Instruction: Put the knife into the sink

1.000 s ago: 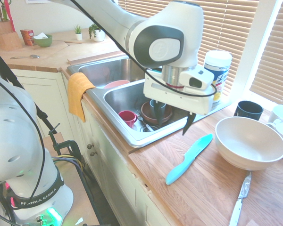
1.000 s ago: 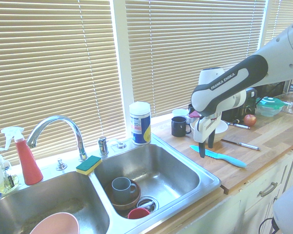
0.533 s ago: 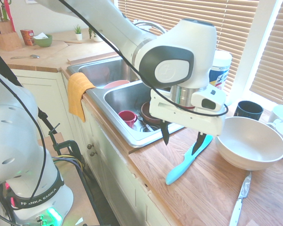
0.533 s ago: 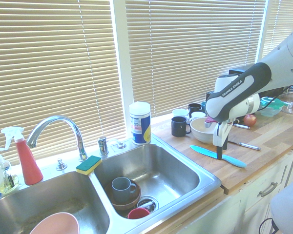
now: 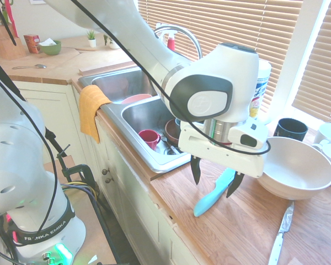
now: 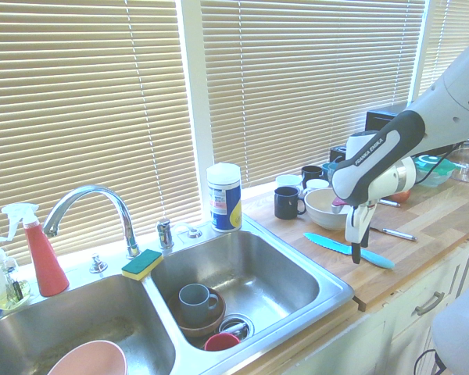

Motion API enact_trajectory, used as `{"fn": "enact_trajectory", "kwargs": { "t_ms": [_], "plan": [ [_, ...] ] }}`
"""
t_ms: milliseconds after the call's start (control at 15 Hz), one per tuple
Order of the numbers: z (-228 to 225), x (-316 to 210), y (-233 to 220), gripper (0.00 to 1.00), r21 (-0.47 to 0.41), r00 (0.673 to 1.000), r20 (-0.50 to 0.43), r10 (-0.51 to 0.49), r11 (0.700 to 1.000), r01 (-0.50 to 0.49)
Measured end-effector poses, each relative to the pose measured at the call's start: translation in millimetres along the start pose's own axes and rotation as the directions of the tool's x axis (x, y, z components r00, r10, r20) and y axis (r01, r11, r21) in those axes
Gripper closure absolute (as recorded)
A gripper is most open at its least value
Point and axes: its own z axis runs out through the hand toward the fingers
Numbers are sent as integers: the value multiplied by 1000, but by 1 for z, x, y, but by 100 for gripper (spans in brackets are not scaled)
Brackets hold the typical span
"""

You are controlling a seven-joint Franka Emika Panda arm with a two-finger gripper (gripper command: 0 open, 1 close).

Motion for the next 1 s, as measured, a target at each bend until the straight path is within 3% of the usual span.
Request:
{"fn": "enact_trajectory", "kwargs": {
  "t_ms": [1000],
  "plan": [
    [7, 4, -7, 100, 2, 1000, -2, -8, 1000, 8]
  ]
}}
